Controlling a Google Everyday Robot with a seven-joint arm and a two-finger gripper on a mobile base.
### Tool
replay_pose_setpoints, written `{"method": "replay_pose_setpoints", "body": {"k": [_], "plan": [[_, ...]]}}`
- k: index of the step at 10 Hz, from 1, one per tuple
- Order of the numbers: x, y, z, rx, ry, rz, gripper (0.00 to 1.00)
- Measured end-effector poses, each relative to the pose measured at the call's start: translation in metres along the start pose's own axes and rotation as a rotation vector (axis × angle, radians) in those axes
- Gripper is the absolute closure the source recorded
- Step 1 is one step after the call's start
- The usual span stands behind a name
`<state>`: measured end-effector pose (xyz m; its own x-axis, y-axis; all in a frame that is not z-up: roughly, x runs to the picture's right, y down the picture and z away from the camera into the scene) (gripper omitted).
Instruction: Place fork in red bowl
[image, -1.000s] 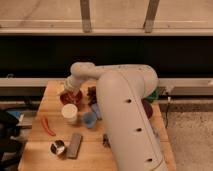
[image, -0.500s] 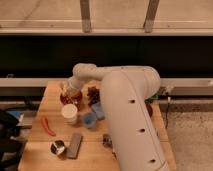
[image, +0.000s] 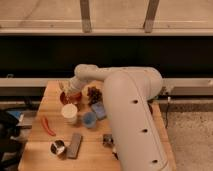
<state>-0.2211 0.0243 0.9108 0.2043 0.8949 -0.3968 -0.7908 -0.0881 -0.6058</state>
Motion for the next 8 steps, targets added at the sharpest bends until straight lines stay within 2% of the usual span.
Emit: {"method": "replay_pose_setpoints", "body": {"k": [2, 5, 7, 8], "plan": [[0.0007, 0.0007, 0.0021, -0.003, 0.001, 0.000, 0.87], [-0.0003, 0.0009, 0.0047, -0.011, -0.001, 0.003, 0.66], [-0.0013, 0.0030, 0.0066, -0.017, -0.001, -0.001, 0.47], [-0.0012, 0.0042, 0.0071, -0.019, -0.001, -0.004, 0.42]]}}
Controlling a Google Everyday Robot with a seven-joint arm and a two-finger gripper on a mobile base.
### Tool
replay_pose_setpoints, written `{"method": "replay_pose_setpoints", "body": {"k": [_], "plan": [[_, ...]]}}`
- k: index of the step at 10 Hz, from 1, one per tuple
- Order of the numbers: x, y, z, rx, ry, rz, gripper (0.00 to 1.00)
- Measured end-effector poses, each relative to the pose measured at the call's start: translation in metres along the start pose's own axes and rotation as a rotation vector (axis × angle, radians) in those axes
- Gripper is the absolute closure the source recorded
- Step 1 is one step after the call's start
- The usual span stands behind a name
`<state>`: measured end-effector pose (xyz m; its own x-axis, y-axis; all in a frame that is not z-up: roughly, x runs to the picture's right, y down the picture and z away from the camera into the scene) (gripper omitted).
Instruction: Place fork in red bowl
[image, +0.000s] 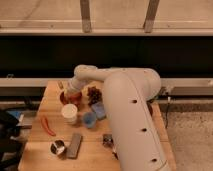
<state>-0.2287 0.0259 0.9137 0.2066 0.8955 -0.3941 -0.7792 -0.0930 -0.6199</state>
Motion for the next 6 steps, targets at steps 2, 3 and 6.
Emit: {"method": "replay_pose_setpoints", "body": {"k": [2, 3, 6], "plan": [[-0.0002, 0.0018, 0.0005, -0.004, 0.000, -0.002, 0.42], [0.0001, 0.0023, 0.0010, -0.005, 0.000, -0.003, 0.42], [0.0000, 0.0031, 0.0014, -0.009, -0.001, -0.002, 0.42]]}}
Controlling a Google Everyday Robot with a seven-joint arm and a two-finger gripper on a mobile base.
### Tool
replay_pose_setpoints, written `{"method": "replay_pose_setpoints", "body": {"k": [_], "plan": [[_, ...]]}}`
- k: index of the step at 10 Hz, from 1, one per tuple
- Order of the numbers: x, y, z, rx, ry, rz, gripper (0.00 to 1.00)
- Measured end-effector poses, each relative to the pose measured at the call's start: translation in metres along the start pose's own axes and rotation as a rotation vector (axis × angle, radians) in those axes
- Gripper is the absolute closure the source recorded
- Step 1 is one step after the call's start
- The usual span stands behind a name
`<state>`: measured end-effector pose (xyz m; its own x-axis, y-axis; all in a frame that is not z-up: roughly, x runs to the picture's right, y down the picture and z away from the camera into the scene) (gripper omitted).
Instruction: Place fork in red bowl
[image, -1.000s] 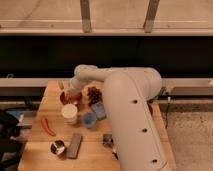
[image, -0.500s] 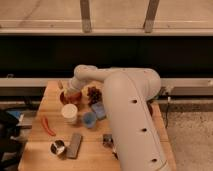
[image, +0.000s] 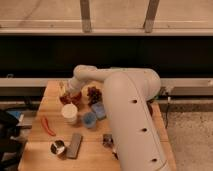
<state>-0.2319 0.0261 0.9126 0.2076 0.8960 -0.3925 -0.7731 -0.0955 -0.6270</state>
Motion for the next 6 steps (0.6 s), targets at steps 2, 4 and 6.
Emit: {"method": "replay_pose_setpoints", "body": {"k": [2, 4, 6], "plan": [[0.0005, 0.0011, 0.0020, -0.004, 0.002, -0.001, 0.42], [0.0006, -0.0008, 0.0036, -0.007, 0.005, 0.001, 0.42], [0.0012, -0.0019, 0.0063, -0.008, 0.009, 0.004, 0.42]]}}
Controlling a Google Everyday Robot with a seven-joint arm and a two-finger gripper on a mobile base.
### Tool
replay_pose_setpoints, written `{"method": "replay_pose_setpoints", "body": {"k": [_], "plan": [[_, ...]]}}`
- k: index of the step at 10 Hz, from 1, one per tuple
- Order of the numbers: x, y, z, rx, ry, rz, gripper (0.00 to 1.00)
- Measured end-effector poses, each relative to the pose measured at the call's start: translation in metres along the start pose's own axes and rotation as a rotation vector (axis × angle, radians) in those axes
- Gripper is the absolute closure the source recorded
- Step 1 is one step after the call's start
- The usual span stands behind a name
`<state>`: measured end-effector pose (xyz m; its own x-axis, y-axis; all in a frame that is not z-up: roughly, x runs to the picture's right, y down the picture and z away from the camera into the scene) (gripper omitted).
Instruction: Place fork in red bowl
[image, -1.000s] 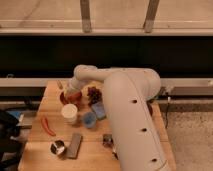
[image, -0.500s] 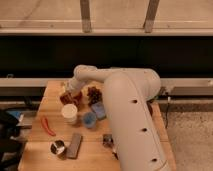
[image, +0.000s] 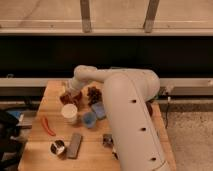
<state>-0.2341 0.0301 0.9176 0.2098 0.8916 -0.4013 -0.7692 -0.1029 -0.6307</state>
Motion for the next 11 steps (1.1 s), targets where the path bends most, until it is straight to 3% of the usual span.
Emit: {"method": "replay_pose_setpoints", "body": {"k": [1, 6, 11], "plan": [[0.0003, -0.0008, 0.0008, 0.002, 0.002, 0.001, 0.48], [-0.0009, -0.0012, 0.0008, 0.007, -0.010, 0.010, 0.96], [0.0007, -0.0056, -0.0021, 0.018, -0.007, 0.003, 1.00]]}}
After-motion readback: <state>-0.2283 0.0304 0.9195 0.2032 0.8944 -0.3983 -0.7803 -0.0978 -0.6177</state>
